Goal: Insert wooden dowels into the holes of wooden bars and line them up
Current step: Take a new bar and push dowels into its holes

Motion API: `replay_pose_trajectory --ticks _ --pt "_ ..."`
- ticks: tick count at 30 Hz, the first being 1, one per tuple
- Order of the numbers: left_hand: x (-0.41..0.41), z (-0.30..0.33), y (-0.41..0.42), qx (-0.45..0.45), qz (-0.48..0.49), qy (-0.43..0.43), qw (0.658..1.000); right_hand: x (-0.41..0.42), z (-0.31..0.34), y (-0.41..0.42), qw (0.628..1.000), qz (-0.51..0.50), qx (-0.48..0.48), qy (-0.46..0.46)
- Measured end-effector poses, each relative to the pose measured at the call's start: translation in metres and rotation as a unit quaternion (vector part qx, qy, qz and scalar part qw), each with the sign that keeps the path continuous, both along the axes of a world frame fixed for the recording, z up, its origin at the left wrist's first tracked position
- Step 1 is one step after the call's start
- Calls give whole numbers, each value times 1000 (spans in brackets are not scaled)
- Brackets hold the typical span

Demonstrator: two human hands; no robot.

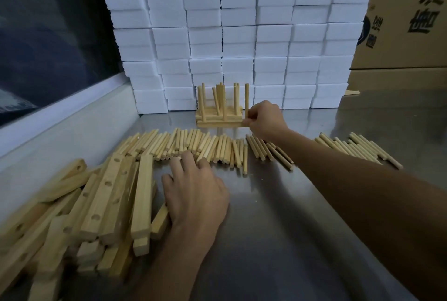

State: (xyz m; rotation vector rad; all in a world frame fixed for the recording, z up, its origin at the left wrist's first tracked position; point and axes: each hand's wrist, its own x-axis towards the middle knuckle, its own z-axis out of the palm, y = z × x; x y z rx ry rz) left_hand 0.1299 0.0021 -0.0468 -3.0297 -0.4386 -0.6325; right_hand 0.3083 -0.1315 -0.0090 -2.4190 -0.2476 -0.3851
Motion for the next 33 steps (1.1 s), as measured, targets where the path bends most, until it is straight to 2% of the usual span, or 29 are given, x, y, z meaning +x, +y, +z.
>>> replay_pose_trajectory --ticks 9,18,26,33 --pt "-1 1 -3 1 -1 26 1000 48 -16 17 998 -23 -60 27" --pt "0 -2 -3 2 -6 23 1000 58 -19 36 993 -52 -98 -29" --pt "2 -3 -2 -9 -11 19 1000 57 -19 35 992 -56 -112 -33" --pt "1 -3 -1 -9 -14 7 1000 40 -4 30 991 -12 -130 26"
